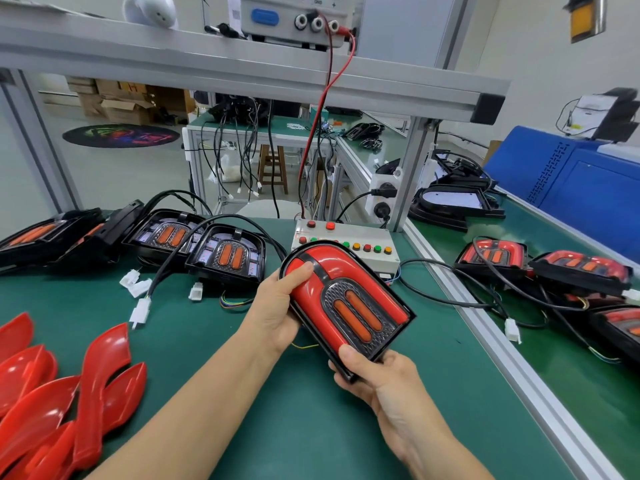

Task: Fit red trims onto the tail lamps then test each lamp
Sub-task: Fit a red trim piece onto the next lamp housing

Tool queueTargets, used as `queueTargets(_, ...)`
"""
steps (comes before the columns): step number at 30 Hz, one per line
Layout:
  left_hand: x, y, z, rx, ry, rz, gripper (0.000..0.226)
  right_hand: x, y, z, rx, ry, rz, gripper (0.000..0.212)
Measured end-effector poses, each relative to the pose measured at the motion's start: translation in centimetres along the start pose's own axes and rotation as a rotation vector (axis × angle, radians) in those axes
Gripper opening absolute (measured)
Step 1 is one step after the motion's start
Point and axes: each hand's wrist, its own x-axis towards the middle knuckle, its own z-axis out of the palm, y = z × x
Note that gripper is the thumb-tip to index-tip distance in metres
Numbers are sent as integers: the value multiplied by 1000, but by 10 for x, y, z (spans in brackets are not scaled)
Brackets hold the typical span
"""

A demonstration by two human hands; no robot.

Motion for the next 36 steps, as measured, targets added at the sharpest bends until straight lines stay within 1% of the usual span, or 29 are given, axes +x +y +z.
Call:
queueTargets(2, 0, -1, 0, -11, 22, -11, 39, 0, 2, 1, -17, 27, -12, 31)
queueTargets(5, 0, -3, 1, -21, 42, -29, 45, -2, 5, 3, -13, 63, -19, 28)
queueTargets(10, -3, -6, 5, -31, 23, 7, 50, 0, 7, 3, 4, 85, -46, 30)
queueTargets(13, -11, -14, 13, -26, -63, 19, 59, 2, 6, 5, 43, 88, -89, 32)
queueTargets(15, -17, -24, 16, 36, -124, 32, 61, 4, 4, 7, 56, 76, -118, 33)
queueTargets(19, -19, -30, 17, 94, -163, 60, 55, 3, 0, 5, 26, 34, -136, 46)
queueTargets(22, -17, -24, 15, 148, -232, 55, 51, 1, -4, -2, -47, 12, -113, 53)
queueTargets(25, -14, -13, 12, 162, -287, 44, 54, 2, -10, -16, -37, 108, -141, 66)
queueTargets(27, -11, -7, 9, 164, -319, 22, 52, 3, -18, -26, 35, 124, -167, 79)
queueTargets(29, -9, -3, 7, 153, -365, -16, 46, 6, -29, -31, 124, 56, -173, 90)
queueTargets(33, -6, -6, 11, 232, -472, -99, 39, 9, -41, -22, 167, -134, -154, 84)
queueTargets(36, -4, -12, 21, 317, -496, -89, 32, 8, -41, -10, 266, -249, -65, 82)
